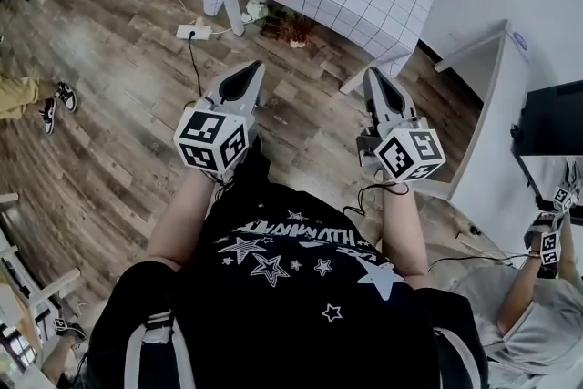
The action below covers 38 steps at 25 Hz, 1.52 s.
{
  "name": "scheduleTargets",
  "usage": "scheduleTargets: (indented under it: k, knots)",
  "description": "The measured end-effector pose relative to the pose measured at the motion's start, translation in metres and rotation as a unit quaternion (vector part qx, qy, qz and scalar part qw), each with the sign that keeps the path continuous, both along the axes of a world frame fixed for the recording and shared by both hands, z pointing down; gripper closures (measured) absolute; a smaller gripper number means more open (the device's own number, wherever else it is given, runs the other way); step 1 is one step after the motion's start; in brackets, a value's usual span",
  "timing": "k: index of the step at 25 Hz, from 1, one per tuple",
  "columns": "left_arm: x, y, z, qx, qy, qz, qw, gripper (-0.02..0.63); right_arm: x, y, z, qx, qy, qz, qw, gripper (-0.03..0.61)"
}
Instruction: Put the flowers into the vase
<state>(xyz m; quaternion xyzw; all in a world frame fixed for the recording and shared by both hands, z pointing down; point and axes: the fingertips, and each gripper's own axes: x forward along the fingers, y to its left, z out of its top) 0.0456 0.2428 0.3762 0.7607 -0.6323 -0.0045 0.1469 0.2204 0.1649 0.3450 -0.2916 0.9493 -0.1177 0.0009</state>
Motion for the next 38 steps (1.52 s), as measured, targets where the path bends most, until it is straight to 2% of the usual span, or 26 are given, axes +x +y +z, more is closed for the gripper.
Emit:
scheduleTargets:
  k: [7,24,31,38]
  knots:
    - [-0.043,-0.055,-0.004,0.0,0.006,0.011,0.9999,0.604,-0.047,-0.056,-0.004,-0.013,-0.001,0.017,1.0,0.566]
    - [-0.182,-0.123,0.0,0.002,0.022,-0.001,0.9997,0.604,-0.16,-0.129,-0.01,-0.012,0.015,0.04,0.999,0.566]
    - [-0.198,-0.134,0.004,0.002,0.028,0.011,0.9995,0.605,-0.176,-0.128,0.001,-0.02,0.042,0.04,0.998,0.566]
    - [-0.198,-0.134,0.01,-0.006,0.034,0.006,0.9994,0.604,-0.182,-0.143,0.013,-0.035,0.039,0.033,0.998,0.566]
